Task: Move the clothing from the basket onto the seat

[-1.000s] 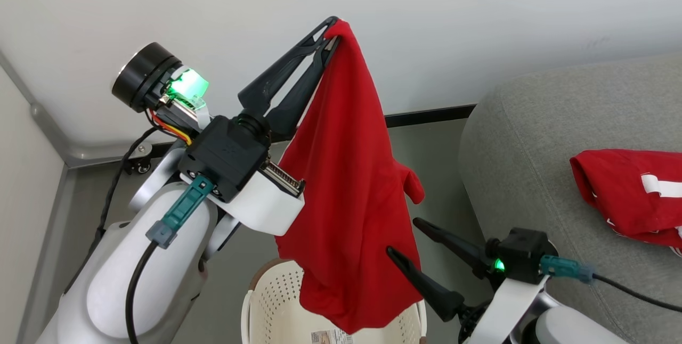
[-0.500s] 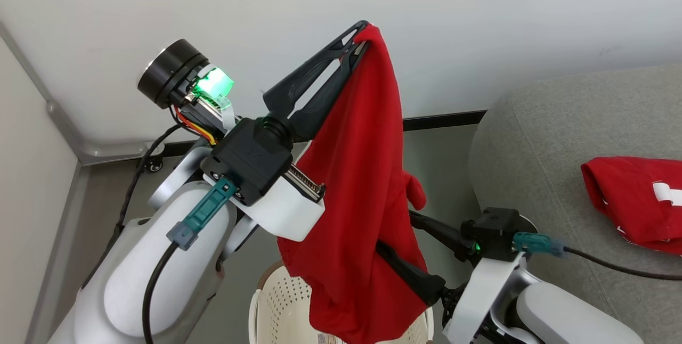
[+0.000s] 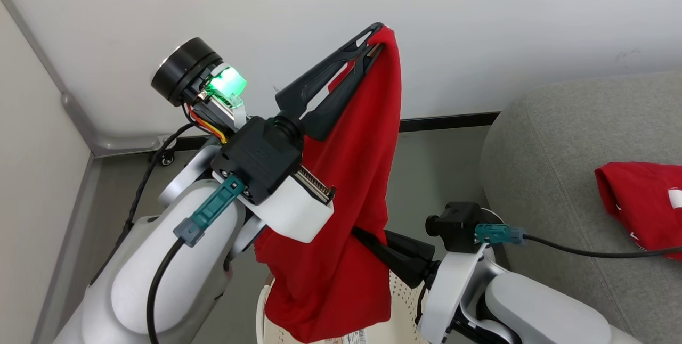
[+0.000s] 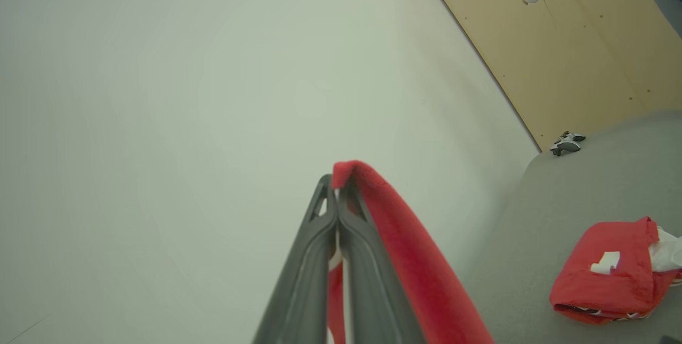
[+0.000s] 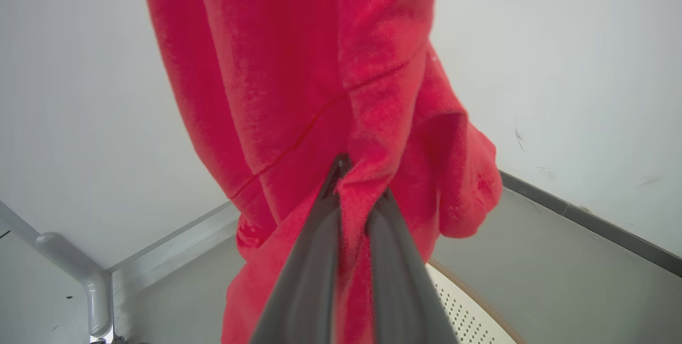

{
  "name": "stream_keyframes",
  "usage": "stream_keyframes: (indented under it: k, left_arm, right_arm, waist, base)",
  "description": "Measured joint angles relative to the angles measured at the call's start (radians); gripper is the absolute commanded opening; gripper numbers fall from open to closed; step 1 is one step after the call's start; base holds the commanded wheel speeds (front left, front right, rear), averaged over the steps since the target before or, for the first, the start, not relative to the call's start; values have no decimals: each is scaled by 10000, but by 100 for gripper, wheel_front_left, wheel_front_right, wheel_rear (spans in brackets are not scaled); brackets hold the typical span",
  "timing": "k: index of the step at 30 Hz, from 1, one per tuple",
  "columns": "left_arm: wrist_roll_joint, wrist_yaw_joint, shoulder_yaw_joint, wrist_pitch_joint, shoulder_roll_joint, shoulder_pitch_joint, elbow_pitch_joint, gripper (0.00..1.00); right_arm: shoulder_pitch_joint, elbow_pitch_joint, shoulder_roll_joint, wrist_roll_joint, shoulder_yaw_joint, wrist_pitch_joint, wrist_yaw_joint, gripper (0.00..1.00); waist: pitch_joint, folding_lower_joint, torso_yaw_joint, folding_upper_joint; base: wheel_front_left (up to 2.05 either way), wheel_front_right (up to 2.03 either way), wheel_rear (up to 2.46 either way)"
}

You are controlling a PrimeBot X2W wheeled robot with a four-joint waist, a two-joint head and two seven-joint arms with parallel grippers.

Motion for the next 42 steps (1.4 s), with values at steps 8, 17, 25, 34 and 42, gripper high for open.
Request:
stream_keyframes:
  k: [8, 17, 25, 34, 42]
  left_arm:
    - [-151, 2, 82, 132, 17, -2, 215, 0]
    - [-418, 4, 322, 389, 257, 132, 986, 0]
    - [-779, 4, 410, 560, 497, 926, 1804, 0]
    - [-1806, -56, 546, 617, 142, 1592, 2178, 21]
    - [-2174, -215, 506, 690, 92, 1706, 2220, 100]
  right_arm:
    - [-550, 426, 111, 349, 460, -453, 0, 0]
    - [-635, 410, -134, 625, 828, -1197, 0, 0]
    - [-588, 138, -823, 771, 376, -1712, 0, 0]
    - [-538, 134, -1505, 1174, -1212, -1881, -2, 0]
    - [-547, 301, -1645, 1233, -2197, -1956, -2, 0]
  waist:
    - [80, 0, 59, 0]
    - [138, 0, -121, 0]
    - [184, 0, -417, 0]
    - [257, 0, -835, 0]
    - [313, 0, -1050, 0]
  base:
    - [0, 0, 0]
    - [0, 0, 0]
    - [0, 0, 0]
    - [0, 0, 0]
    - [0, 0, 0]
